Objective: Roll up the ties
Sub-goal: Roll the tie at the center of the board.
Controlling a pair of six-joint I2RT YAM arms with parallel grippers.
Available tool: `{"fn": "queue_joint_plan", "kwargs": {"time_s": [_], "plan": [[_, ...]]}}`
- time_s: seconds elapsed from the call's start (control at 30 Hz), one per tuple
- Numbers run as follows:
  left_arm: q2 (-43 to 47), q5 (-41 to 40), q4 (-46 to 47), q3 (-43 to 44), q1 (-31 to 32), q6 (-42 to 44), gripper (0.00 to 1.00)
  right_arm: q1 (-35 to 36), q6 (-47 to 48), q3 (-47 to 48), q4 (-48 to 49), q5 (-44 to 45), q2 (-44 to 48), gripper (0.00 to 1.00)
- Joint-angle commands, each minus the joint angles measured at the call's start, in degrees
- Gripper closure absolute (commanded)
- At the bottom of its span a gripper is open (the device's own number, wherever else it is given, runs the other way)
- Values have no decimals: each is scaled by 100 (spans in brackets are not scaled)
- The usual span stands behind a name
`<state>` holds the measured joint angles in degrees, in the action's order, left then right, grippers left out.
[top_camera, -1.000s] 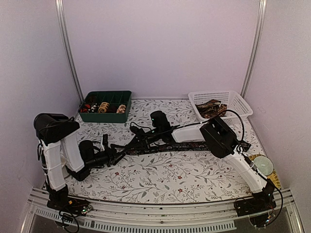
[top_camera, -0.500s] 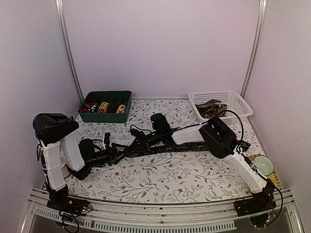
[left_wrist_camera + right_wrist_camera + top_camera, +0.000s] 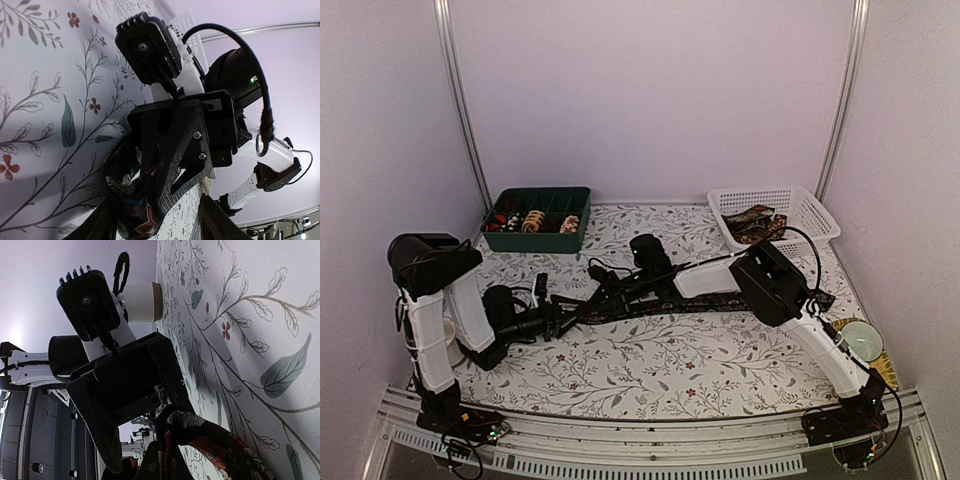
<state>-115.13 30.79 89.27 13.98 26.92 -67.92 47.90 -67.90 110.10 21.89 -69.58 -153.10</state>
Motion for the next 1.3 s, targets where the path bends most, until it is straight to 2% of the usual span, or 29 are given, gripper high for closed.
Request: {"fn": "queue_joint_plan", "kwargs": {"time_s": [0.0,0.17,0.5,1.1,1.27], "plan": [[-193,-65,1505,-85,-28,-135,43,-55,156,11,-7,-36,-412,100],[-520,-7,1505,-25,-24,-213,39,-50,-58,26,348,-153,-367,100],[-405,114,1505,75,-21,-317,42,-14,13,108,192,-177,-455,100],[-295,121,1505,64,-29,-379,58,-48,989,454,-1311,116,-611,100],[-255,120,1501,51,-37,-375,58,-48,1327,477,-1698,227,-602,100]]}}
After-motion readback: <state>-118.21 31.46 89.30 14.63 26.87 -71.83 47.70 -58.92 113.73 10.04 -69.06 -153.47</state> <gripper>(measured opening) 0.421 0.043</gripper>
